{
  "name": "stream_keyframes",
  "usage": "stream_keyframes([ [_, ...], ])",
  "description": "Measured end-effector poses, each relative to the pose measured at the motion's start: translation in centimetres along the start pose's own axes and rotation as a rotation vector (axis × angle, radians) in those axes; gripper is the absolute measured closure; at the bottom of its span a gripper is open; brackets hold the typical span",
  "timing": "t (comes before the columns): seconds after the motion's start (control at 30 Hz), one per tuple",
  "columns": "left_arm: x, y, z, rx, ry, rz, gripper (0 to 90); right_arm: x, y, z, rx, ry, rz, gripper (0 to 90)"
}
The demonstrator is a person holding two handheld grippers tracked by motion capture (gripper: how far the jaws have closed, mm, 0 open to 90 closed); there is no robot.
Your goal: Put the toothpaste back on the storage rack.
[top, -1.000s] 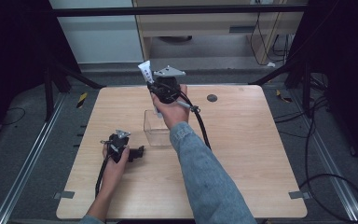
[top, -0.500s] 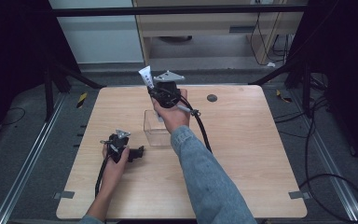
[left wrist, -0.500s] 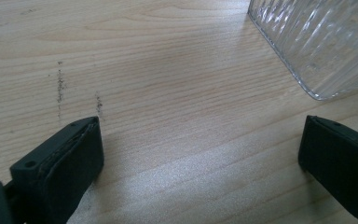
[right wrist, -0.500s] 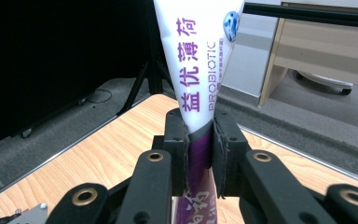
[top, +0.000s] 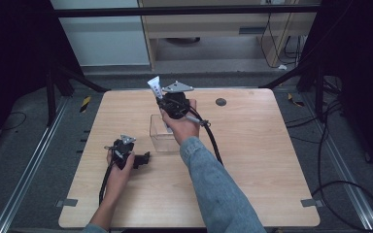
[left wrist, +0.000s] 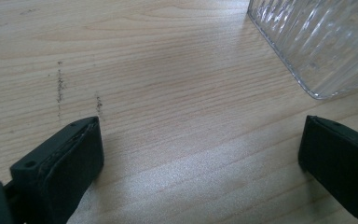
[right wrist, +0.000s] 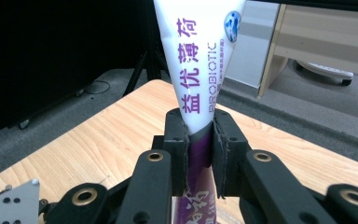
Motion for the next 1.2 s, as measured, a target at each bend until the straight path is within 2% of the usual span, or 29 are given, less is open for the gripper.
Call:
stream_keyframes([
  [0.47, 0.0, 0.0, 0.0, -0.002, -0.002, 0.0, 0.0, 0.1, 0.2, 2.0, 0.029, 0.004, 0.003, 77.8],
  [1.2, 0.0, 0.0, 0.0, 0.0, -0.001, 0.001, 0.0, 0.2, 0.7, 4.2, 0.066, 0.01, 0.001, 77.9],
])
Point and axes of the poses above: each handheld gripper's, and its own axes: y roughly forward along the jaws, z roughly out of its underside, x roughly to its left, the point moved 9 cm from there along y, roughly forward along the jaws, and after that the axes turned 6 degrees about -z, right-handed, at the moved point
